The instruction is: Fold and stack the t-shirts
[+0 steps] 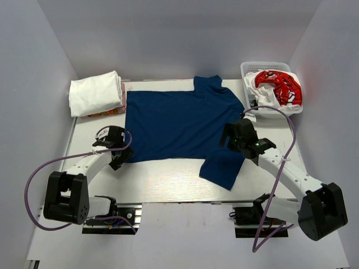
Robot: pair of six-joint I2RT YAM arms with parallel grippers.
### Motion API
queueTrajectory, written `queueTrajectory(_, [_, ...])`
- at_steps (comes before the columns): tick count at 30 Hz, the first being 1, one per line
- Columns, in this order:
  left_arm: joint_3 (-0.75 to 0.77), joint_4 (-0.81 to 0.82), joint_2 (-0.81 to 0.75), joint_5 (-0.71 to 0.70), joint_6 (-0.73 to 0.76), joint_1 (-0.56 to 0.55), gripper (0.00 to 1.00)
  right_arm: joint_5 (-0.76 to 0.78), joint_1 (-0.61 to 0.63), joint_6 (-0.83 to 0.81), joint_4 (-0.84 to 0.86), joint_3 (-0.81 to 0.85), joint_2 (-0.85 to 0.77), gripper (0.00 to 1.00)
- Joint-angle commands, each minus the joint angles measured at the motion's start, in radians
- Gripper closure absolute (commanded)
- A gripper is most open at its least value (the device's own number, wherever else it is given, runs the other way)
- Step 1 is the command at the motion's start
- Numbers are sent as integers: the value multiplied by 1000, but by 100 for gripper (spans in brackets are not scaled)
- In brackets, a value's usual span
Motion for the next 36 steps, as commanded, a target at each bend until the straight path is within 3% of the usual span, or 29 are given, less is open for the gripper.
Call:
queueTrajectory(1, [-12, 43, 3, -7, -18, 11, 30, 39, 12, 38, -68, -22, -42, 10])
queueTrajectory(3, [-23, 54, 3, 18, -18, 11, 38, 68, 16, 56, -111, -28, -46, 10])
queueTrajectory(7, [-42, 54, 3, 18, -18, 11, 66, 85, 27, 79, -165, -37, -39, 10])
queueTrajectory(8, [-54, 68, 3, 18, -9, 11, 78, 88, 39, 88, -175, -39, -36, 10])
queueTrajectory(12, [-54, 77, 24, 18, -9, 11, 100, 64, 82, 65, -198, -45, -39, 10])
queueTrajectory(21, [-34, 68, -5, -14, 11, 11, 100, -13, 200, 140, -312, -83, 18, 10])
queueTrajectory(27, [-34, 48, -63, -34, 32, 11, 100, -125, 263, 159, -269, -149, 84, 10])
queueTrajectory(32, [-16, 39, -63, -22, 32, 11, 100, -102, 300, 186, -258, -142, 170, 10])
queueTrajectory(33, [-16, 39, -63, -13, 32, 11, 100, -93, 304, 193, -263, -140, 170, 12])
queueTrajectory(36, [-25, 48, -63, -13, 32, 11, 100, -68, 312, 228, -293, -142, 173, 43])
